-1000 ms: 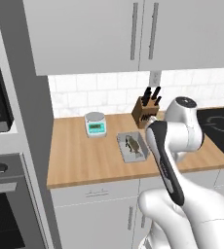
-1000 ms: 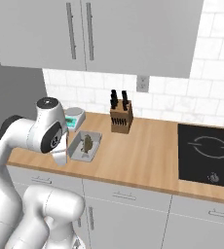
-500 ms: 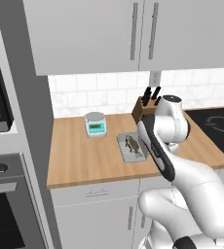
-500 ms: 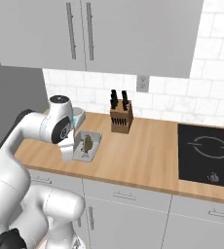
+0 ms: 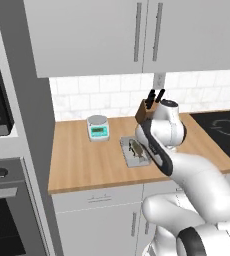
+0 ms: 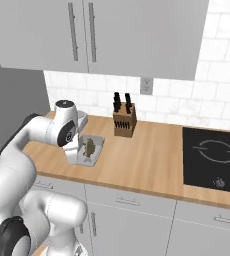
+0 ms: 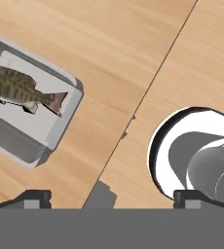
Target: Take the meat container that has the fish and place it on the second highest rack of the freezer. Then take the vegetable container that has the garlic and carrot and place it on the highest rack of the freezer.
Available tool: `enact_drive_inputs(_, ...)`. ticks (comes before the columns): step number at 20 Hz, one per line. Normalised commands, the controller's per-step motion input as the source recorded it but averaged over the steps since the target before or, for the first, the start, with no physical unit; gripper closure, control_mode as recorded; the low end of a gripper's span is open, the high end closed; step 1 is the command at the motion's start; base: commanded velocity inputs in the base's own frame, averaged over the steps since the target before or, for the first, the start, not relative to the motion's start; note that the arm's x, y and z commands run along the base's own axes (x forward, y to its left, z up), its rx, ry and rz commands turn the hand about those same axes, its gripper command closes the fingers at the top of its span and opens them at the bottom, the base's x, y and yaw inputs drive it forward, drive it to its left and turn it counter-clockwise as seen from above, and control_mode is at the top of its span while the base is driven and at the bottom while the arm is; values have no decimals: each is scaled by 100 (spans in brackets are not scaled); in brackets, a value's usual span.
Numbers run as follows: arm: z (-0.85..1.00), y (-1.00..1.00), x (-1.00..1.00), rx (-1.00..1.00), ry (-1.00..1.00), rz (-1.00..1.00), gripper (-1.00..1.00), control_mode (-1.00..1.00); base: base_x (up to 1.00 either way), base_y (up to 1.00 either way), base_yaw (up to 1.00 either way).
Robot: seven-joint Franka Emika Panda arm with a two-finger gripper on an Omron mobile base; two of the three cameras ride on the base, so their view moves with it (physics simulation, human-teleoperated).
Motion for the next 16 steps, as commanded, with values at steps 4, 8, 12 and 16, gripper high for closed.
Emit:
enact_drive_inputs(4, -41, 20, 25, 0, 0, 0, -100, -100, 0, 0, 0)
enact_drive_inputs(8, -30, 2, 18, 0, 0, 0, -100, -100, 0, 0, 0)
enact_drive_inputs(12, -23, -3, 12, 0, 0, 0, -100, -100, 0, 0, 0)
enact_drive_inputs(16, -16, -9, 13, 0, 0, 0, -100, -100, 0, 0, 0)
